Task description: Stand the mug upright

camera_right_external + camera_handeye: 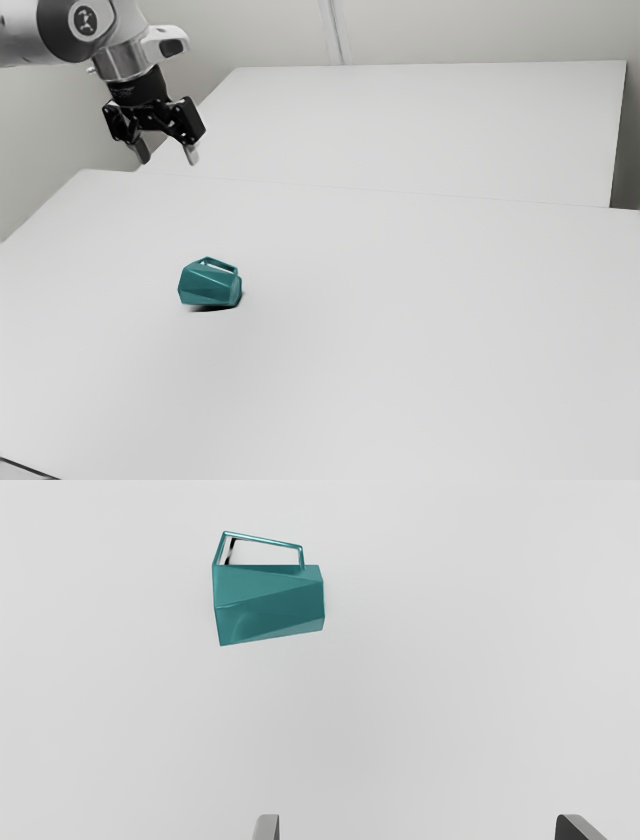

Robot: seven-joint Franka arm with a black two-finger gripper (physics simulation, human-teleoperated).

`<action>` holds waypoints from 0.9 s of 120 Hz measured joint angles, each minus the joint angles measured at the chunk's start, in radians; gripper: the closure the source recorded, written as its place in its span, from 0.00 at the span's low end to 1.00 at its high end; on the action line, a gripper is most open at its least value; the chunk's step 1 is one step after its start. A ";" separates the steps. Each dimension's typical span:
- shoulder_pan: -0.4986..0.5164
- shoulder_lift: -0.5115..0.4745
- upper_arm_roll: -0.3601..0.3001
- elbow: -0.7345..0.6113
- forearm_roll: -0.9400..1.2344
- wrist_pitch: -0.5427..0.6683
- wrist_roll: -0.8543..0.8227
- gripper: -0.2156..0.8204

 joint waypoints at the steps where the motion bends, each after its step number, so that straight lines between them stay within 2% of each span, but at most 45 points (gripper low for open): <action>1: 0.000 0.000 0.000 0.000 0.000 0.001 0.000 0.21; 16: -0.009 -0.003 0.008 -0.001 0.001 0.003 0.006 0.21; 33: -0.012 -0.006 0.045 -0.003 0.002 0.002 0.016 0.21; 60: 0.107 -0.066 0.056 -0.083 -0.023 0.019 0.045 0.21; 108: 0.307 -0.122 0.065 -0.323 -0.280 0.283 0.285 0.21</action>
